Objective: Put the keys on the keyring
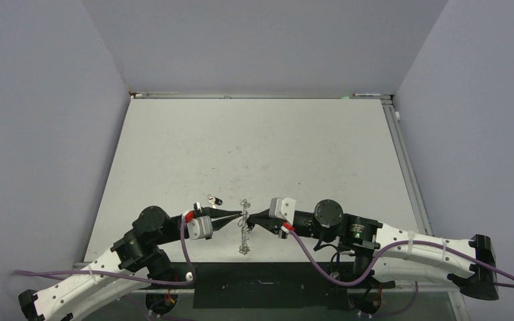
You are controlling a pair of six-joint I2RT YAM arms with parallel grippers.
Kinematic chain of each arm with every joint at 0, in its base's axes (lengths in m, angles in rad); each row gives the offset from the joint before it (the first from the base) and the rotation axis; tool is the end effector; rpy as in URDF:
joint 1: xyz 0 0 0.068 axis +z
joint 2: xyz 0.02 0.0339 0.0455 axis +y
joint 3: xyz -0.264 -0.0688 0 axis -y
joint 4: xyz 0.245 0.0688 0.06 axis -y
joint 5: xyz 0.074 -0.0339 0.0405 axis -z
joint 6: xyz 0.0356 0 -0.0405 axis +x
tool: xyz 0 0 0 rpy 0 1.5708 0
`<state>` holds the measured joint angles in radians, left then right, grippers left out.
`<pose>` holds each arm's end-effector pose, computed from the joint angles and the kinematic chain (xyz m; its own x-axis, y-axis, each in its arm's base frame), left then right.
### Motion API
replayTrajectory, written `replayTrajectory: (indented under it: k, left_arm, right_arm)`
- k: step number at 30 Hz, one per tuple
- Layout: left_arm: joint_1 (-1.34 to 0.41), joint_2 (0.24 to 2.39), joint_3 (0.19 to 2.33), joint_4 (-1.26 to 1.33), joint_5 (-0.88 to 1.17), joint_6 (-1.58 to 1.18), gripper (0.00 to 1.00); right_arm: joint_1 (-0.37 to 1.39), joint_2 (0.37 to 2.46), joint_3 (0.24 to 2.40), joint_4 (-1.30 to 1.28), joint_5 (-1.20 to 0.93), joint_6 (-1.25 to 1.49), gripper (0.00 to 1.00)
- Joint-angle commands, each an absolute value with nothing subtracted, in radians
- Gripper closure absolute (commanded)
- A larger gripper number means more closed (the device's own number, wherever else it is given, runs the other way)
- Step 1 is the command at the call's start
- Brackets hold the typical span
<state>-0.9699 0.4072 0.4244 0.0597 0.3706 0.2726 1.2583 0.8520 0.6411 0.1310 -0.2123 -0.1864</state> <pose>0.0620 -0.1132 0.2905 0.3038 0.0007 -0.9527 0.9254 0.2377 0.2952 0.0564 0.1990 0.3109 0.1602 -0.0933 -0.9827 -0.9821 0.0848 -0.1682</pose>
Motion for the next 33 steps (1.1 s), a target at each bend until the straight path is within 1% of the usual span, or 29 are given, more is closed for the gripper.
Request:
replayTrajectory:
  k: [1, 25, 33]
  left_arm:
    - [-0.976, 0.408, 0.437, 0.147, 0.384, 0.265, 1.00]
    - [-0.976, 0.408, 0.437, 0.147, 0.385, 0.268, 1.00]
    - [-0.976, 0.412, 0.436, 0.149, 0.386, 0.268, 1.00]
  right_arm:
    - [1.258, 0.848, 0.676, 0.215, -0.190, -0.179, 0.95]
    - [1.257, 0.843, 0.660, 0.236, -0.142, -0.154, 0.95]
    - [1.246, 0.855, 0.662, 0.243, -0.136, -0.104, 0.95]
